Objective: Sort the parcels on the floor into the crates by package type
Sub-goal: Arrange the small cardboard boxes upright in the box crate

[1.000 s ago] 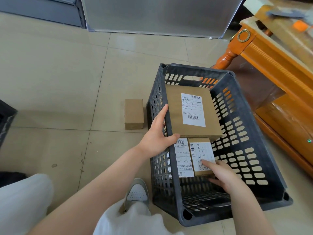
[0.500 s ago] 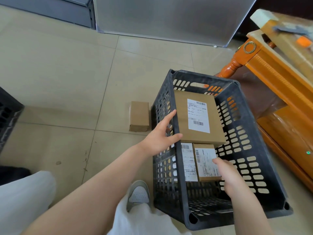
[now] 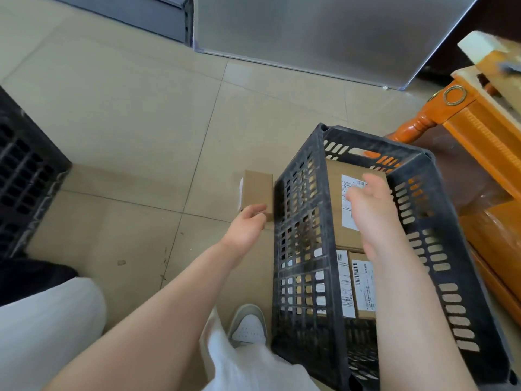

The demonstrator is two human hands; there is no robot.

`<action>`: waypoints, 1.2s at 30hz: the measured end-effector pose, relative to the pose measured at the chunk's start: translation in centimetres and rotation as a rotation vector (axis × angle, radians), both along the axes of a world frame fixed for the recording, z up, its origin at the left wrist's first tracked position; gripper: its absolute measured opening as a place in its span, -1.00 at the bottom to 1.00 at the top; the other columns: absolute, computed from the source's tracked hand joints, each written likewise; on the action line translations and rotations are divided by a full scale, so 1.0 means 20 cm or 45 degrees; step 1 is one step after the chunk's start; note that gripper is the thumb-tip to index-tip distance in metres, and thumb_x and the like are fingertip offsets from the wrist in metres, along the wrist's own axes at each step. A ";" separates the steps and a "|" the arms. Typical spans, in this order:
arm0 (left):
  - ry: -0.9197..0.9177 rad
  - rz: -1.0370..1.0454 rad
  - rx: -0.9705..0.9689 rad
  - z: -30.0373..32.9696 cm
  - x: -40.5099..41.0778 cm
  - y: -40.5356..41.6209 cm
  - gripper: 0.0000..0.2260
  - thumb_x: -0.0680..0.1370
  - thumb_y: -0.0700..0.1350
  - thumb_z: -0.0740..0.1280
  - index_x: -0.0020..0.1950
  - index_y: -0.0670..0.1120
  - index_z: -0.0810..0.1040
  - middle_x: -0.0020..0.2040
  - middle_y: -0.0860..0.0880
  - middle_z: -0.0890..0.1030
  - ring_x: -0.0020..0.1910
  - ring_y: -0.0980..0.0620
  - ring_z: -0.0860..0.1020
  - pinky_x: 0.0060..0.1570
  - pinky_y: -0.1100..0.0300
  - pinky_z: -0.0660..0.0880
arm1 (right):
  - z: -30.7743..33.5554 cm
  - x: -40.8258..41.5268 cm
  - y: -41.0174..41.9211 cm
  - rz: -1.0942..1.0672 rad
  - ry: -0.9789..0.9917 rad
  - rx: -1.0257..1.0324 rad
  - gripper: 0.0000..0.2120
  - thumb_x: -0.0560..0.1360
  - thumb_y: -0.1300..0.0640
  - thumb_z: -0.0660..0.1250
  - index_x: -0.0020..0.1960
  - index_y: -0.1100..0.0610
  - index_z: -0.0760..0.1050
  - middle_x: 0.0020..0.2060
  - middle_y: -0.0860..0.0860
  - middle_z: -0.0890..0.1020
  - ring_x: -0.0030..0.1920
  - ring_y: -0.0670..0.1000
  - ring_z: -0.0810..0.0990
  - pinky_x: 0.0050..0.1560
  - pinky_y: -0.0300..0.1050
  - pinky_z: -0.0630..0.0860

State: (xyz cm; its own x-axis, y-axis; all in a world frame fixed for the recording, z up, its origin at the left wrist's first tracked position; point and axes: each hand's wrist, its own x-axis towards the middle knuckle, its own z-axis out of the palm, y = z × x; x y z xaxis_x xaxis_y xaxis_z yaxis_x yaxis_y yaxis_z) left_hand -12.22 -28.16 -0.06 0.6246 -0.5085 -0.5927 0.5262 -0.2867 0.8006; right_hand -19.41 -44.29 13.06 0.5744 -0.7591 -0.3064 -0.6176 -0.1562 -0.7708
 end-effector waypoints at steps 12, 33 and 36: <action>0.183 0.276 0.264 -0.32 0.08 0.29 -0.64 0.58 -0.08 0.20 0.38 0.00 0.46 0.14 0.00 0.54 0.19 -0.01 0.49 0.12 0.16 0.34 | -0.27 0.35 0.28 0.235 -0.050 -0.386 -0.52 0.56 0.12 0.25 0.46 -0.02 0.29 0.22 -0.07 0.50 0.10 0.02 0.57 0.06 -0.01 0.53; 0.356 0.197 0.359 -0.67 -0.06 0.35 -0.79 0.60 -0.16 0.20 0.20 -0.08 0.53 0.07 -0.08 0.54 0.00 -0.02 0.45 -0.02 0.20 0.35 | -1.14 0.60 0.25 0.414 0.817 -0.250 -0.13 0.43 -0.21 0.45 0.49 0.10 0.04 0.30 0.20 0.41 0.19 0.25 0.53 0.10 0.15 0.56; 0.342 0.201 0.359 -0.67 -0.05 0.34 -0.69 0.61 -0.14 0.20 0.34 -0.11 0.49 0.18 -0.09 0.55 0.09 -0.04 0.48 0.07 0.17 0.37 | -1.16 0.62 0.27 0.365 0.779 -0.242 -0.13 0.41 -0.33 0.40 0.44 0.13 0.09 0.29 0.19 0.40 0.21 0.25 0.51 0.05 0.10 0.53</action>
State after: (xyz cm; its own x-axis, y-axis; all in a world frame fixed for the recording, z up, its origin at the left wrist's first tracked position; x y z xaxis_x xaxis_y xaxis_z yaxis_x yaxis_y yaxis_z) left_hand -13.13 -21.31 -13.51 0.4863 -0.2132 -0.8474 0.7607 -0.3740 0.5306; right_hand -7.11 -38.95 -10.08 0.5268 -0.6758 -0.5156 -0.8460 -0.4756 -0.2409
